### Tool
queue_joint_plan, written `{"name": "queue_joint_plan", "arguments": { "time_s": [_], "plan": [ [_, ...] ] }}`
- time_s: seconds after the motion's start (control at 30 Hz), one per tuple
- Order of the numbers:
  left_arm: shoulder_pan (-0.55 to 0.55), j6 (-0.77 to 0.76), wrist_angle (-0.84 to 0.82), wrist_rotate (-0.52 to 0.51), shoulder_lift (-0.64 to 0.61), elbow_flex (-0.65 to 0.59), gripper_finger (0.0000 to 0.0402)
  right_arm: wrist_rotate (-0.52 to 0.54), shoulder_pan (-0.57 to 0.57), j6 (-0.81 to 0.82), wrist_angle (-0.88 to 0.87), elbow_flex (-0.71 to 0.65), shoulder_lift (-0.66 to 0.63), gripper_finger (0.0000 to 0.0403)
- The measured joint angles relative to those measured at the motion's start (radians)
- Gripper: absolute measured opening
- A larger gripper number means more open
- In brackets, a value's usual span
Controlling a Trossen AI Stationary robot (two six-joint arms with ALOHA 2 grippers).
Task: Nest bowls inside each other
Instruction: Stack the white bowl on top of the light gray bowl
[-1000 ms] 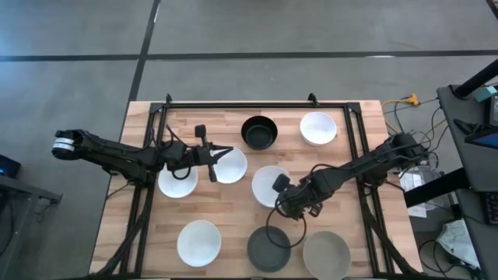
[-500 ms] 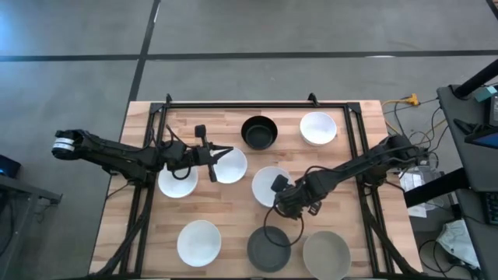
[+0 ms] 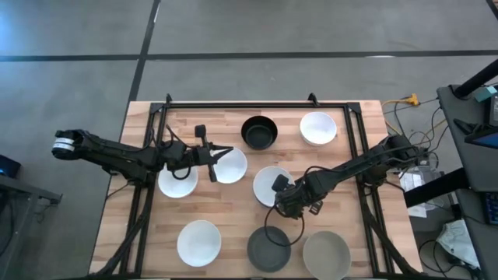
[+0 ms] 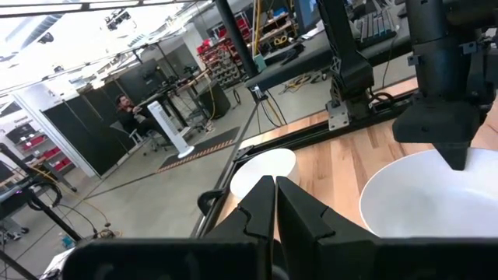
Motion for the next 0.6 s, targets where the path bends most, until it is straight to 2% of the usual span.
{"name": "queue_joint_plan", "arguments": {
  "time_s": [0.47,0.6],
  "plan": [
    [0.000,0.000,0.000,0.000,0.000,0.000,0.0000,-0.004,0.000,0.025,0.009,-0.014,0.000,0.0011],
    [0.000,0.000,0.000,0.000,0.000,0.000,0.0000,-0.038,0.000,0.054,0.012,-0.014,0.000,0.0025]
  ]
}}
